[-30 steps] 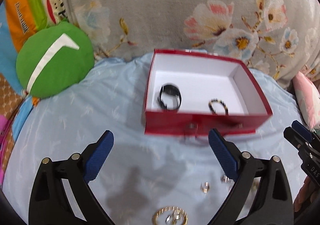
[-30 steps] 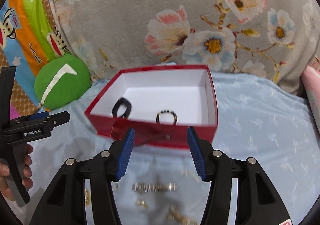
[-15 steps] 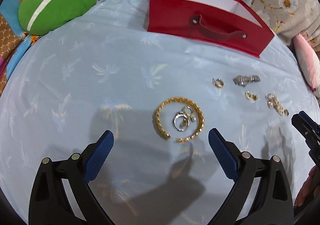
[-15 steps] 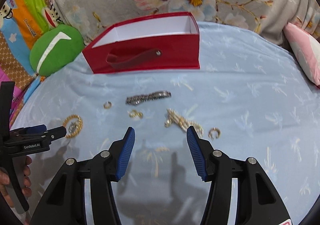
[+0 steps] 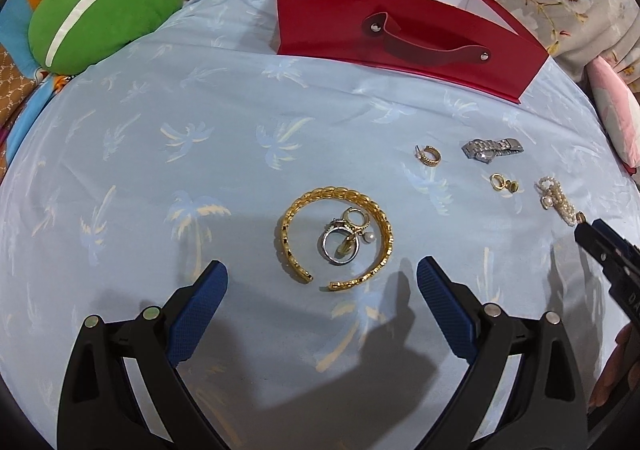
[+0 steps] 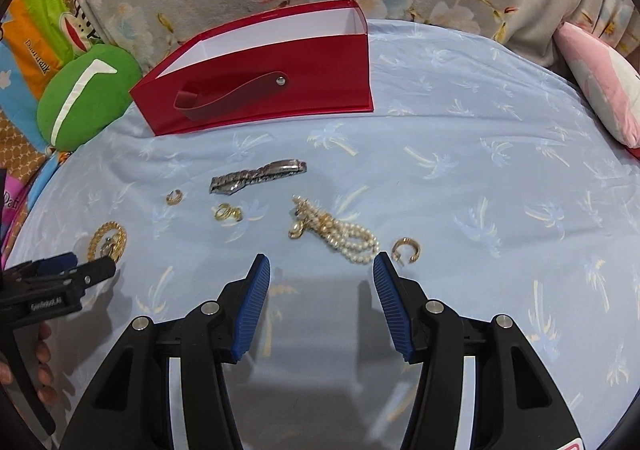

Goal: Organize jewelry
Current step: 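Move the right tool to the pearl strand and grasp it, then grasp the gold chain bangle with the left tool while the right tool lifts the pearls, then carry the bangle and pearls into the red box and open both tools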

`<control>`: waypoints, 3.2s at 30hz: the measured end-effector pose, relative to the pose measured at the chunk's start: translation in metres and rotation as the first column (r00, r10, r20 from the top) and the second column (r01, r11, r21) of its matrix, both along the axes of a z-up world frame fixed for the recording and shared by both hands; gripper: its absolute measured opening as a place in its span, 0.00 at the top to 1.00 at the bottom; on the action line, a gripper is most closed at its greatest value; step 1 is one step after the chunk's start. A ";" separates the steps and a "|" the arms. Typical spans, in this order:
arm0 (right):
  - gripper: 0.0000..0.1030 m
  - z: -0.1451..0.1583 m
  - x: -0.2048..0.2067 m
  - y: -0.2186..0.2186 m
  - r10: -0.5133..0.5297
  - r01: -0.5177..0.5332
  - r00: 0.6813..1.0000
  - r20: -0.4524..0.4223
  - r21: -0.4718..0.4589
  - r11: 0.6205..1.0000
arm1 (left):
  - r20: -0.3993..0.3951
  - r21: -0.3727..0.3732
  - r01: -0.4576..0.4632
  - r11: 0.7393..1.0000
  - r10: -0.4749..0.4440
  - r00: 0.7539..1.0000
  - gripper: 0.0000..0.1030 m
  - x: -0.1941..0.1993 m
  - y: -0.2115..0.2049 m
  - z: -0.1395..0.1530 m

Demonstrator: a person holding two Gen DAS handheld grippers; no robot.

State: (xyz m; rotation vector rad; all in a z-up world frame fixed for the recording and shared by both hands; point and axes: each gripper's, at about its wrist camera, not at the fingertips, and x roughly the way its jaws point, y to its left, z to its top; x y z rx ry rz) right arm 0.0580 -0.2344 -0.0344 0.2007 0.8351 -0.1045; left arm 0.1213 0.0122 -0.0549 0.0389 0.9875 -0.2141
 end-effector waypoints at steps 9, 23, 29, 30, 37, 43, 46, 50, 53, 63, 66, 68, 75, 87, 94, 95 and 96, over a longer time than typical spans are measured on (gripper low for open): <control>0.48 -0.007 0.037 0.002 0.046 -0.047 0.999 -0.017 -0.032 0.998 | -0.002 -0.016 0.003 1.000 -0.003 1.000 0.09 0.002 0.002 -0.001; 0.82 -0.017 0.043 0.014 0.067 -0.072 0.996 -0.060 -0.082 0.994 | 0.013 -0.031 0.019 0.999 -0.018 1.000 0.08 0.004 0.003 -0.001; 0.88 -0.011 0.037 0.011 0.055 -0.056 0.998 -0.044 -0.034 0.998 | 0.041 0.002 0.027 1.000 -0.027 0.999 0.08 0.011 -0.006 -0.003; 0.88 -0.011 0.036 0.011 0.054 -0.055 0.998 -0.043 -0.031 0.998 | 0.045 0.006 0.023 1.000 -0.024 0.999 0.09 0.012 -0.007 -0.004; 0.88 -0.009 0.034 0.008 0.042 -0.043 0.999 -0.033 -0.010 0.999 | 0.074 0.021 0.035 0.999 -0.036 0.997 0.32 0.010 -0.012 0.000; 0.88 -0.008 0.032 0.007 0.041 -0.041 0.999 -0.022 0.002 0.999 | 0.074 0.007 0.059 0.998 -0.059 0.995 0.45 0.007 -0.013 0.002; 0.88 -0.007 0.031 0.007 0.041 -0.041 0.999 -0.017 0.005 0.999 | 0.070 -0.007 0.068 0.998 -0.068 0.995 0.45 0.006 -0.014 0.002; 0.88 -0.004 0.029 0.008 0.041 -0.041 0.999 -0.007 0.011 0.999 | 0.076 -0.025 0.075 0.997 -0.073 0.994 0.45 0.001 -0.013 0.008; 0.88 0.002 0.026 0.009 0.045 -0.045 0.999 0.008 0.014 0.999 | 0.091 -0.042 0.080 0.996 -0.076 0.993 0.45 -0.003 -0.013 0.017; 0.88 0.047 0.009 0.018 0.078 -0.082 0.991 0.109 0.025 0.996 | 0.162 -0.075 0.106 0.991 -0.093 0.982 0.45 -0.018 -0.013 0.065; 0.88 0.064 0.003 0.021 0.088 -0.093 0.985 0.145 0.026 0.995 | 0.192 -0.079 0.113 0.990 -0.096 0.977 0.45 -0.021 -0.012 0.080; 0.88 0.075 0.001 0.021 0.095 -0.101 0.981 0.167 0.026 0.995 | 0.216 -0.083 0.119 0.989 -0.099 0.971 0.45 -0.022 -0.012 0.092; 0.88 0.119 0.001 0.022 0.134 -0.137 0.959 0.251 -0.004 0.991 | 0.318 -0.080 0.117 0.990 -0.086 0.944 0.45 -0.016 -0.005 0.141; 0.88 0.188 0.056 0.016 0.182 -0.169 0.908 0.377 -0.069 0.983 | 0.493 -0.020 0.101 0.995 -0.078 0.867 0.45 0.034 -0.014 0.213; 0.88 0.202 0.123 0.002 0.186 -0.183 0.906 0.380 -0.046 0.982 | 0.504 -0.016 0.126 0.992 -0.101 0.858 0.45 0.089 -0.041 0.221; 0.88 0.202 0.133 -0.001 0.184 -0.184 0.908 0.376 -0.036 0.982 | 0.504 -0.014 0.130 0.991 -0.105 0.857 0.45 0.095 -0.045 0.221; 0.88 0.200 0.143 -0.004 0.181 -0.185 0.911 0.370 -0.027 0.982 | 0.506 -0.016 0.131 0.991 -0.105 0.856 0.45 0.102 -0.048 0.220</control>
